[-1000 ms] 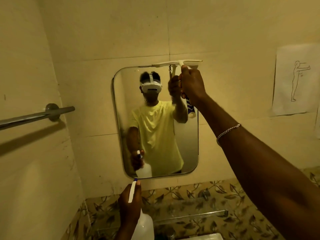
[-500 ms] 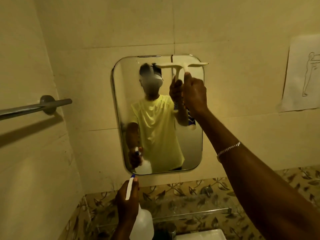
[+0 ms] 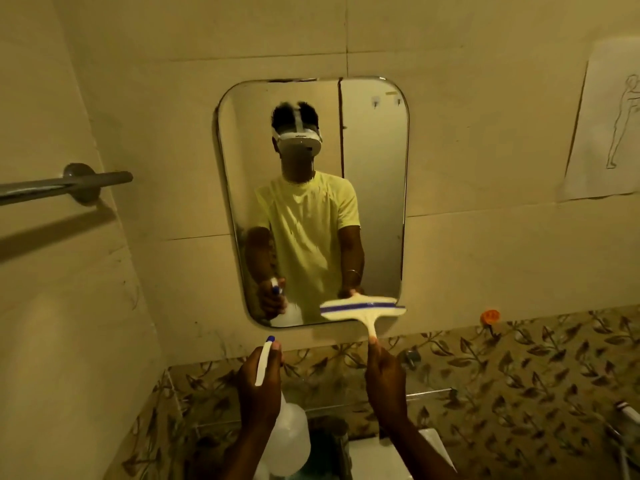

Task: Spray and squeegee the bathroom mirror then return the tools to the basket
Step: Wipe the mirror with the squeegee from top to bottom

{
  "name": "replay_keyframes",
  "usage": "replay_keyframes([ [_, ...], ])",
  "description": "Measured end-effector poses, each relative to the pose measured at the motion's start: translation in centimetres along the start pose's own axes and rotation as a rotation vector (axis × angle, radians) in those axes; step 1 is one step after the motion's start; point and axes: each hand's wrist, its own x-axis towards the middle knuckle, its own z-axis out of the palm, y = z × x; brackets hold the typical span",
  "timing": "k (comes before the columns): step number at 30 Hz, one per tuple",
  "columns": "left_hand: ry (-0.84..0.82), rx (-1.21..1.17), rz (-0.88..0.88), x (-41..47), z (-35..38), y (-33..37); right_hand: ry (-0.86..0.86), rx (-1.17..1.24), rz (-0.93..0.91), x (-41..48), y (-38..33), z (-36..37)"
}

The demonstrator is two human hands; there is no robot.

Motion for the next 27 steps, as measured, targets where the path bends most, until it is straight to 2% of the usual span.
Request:
replay_keyframes([
  [3, 0.0, 0.004, -0.005, -0.6, -0.5, 0.0, -0.034, 0.001, 0.097, -2.3, 2.3, -0.7],
  [5, 0.005, 0.008, 0.0, -0.6, -0.9, 0.1, -0.029, 0.077, 0.096, -2.7, 0.6, -1.0],
  [10, 0.015, 0.021, 0.027, 0.2, -1.8, 0.9, -0.11, 0.268, -0.059, 1.2, -12.0, -1.1],
  [13, 0.031, 0.025, 0.044, 0.6, -2.1, 1.7, -0.161, 0.284, -0.169, 4.4, -20.8, -1.2],
  [17, 0.05, 0.006, 0.055, 1.0, -2.4, 2.4, -0.138, 0.203, -0.35, 7.6, -30.7, -0.4],
  [22, 0.028, -0.059, 0.047, 1.2, -2.9, 3.3, -0.095, 0.135, -0.429, 10.0, -37.8, 1.1],
  [27, 0.03, -0.083, 0.058, 1.7, -3.5, 3.2, -0.086, 0.101, -0.409, 10.2, -40.6, 2.4],
])
